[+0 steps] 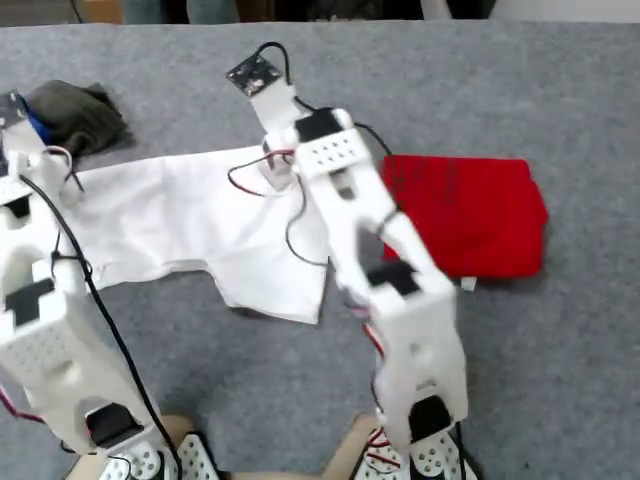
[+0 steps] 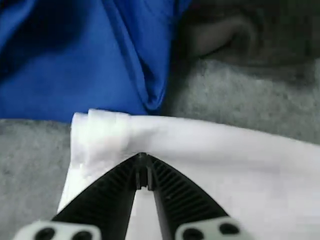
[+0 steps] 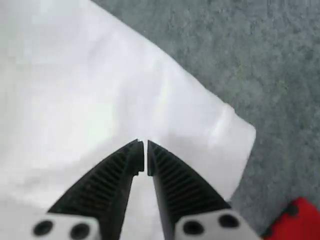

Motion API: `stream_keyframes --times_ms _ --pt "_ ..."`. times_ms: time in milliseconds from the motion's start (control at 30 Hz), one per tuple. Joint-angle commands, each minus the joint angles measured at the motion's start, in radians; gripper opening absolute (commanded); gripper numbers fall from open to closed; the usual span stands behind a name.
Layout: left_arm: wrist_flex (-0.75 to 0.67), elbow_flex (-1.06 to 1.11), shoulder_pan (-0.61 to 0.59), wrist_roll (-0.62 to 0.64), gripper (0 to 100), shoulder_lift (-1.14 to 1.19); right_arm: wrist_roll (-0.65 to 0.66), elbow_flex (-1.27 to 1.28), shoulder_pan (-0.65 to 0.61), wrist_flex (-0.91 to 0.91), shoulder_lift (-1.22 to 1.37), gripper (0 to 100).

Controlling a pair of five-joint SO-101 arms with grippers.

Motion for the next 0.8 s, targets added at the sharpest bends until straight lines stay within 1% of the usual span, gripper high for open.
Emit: stream_keyframes --times_ms 0,100,200,267,333,367,467,500,567,633,733,767 --pt "-0.051 -0.094 -0.033 0.026 3 0.084 -0.011 -0.326 0.071 0.005 0.226 1.5" --pt "-0.021 -0.143 -0.036 0.021 3 0.094 -0.005 -0.539 0.118 0.081 0.371 1.5" --pt "-0.044 -0.151 -0.041 0.017 3 0.094 -0.003 -0.76 0.132 0.215 0.466 1.5" --pt "-0.06 -0.143 -0.044 -0.034 3 0.084 -0.002 -0.915 0.123 0.318 0.506 1.5" --pt "-0.026 -0.154 -0.036 -0.098 3 0.078 0.003 -1.07 0.106 0.416 0.538 1.5" --pt "0.005 -0.157 -0.028 -0.121 3 0.06 0.026 -1.098 0.094 0.456 0.539 1.5" --pt "0.107 -0.148 -0.013 -0.14 3 -0.054 0.178 -1.058 0.04 0.624 0.472 1.4" --pt "0.133 -0.136 -0.007 -0.138 3 -0.104 0.199 -1.049 0.018 0.634 0.458 1.3" --pt "0.15 -0.067 -0.002 -0.086 3 -0.222 0.167 -1.053 0.011 0.629 0.415 1.3" --pt "0.118 0.05 -0.002 -0.029 3 -0.359 0.167 -1.058 -0.012 0.629 0.349 1.3" --pt "0.018 0.289 0.002 -0.026 3 -0.563 0.176 -1.018 -0.031 0.629 0.237 1.3" --pt "-0.011 0.372 -0.001 -0.021 3 -0.629 0.204 -0.981 -0.038 0.629 0.199 1.4"
